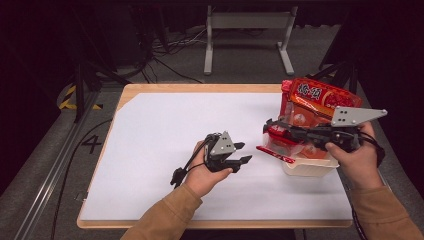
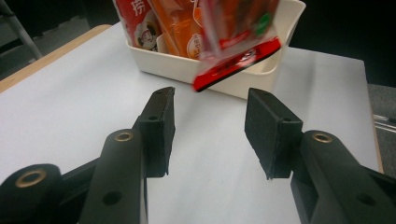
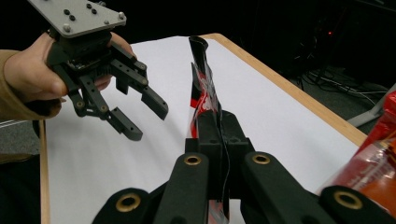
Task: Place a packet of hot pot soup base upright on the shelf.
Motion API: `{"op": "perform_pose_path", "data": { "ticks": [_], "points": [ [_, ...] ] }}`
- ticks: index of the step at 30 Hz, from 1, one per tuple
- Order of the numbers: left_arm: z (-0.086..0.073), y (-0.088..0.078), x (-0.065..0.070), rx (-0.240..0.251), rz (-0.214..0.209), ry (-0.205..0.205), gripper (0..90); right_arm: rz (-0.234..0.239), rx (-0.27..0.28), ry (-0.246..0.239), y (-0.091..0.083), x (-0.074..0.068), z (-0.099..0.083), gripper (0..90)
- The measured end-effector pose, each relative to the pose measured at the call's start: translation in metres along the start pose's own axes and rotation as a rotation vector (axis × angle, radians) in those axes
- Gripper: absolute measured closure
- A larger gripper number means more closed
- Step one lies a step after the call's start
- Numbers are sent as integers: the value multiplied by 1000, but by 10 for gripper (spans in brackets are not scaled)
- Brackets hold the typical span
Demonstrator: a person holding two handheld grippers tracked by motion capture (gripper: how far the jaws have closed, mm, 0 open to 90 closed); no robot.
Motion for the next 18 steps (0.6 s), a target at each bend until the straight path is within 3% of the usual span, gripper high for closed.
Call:
{"op": "perform_pose_path", "data": {
  "ticks": [11, 18],
  "points": [
    [-14, -29, -18, 3, 53, -59, 488, -38, 21, -27, -37, 20, -6, 900],
    [-25, -48, -29, -3, 98, -87, 461, -50, 17, -27, -46, 30, -12, 900]
  ]
}}
Point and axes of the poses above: each handheld gripper's, and its own axes: y roughly forward along the jaws, z roughly out of its top, x roughly to its right, the point moved 8 cm from there along y, roughly forward along the jaws, and after that the axes turned 3 degrees about x, right-handed, at the moved point
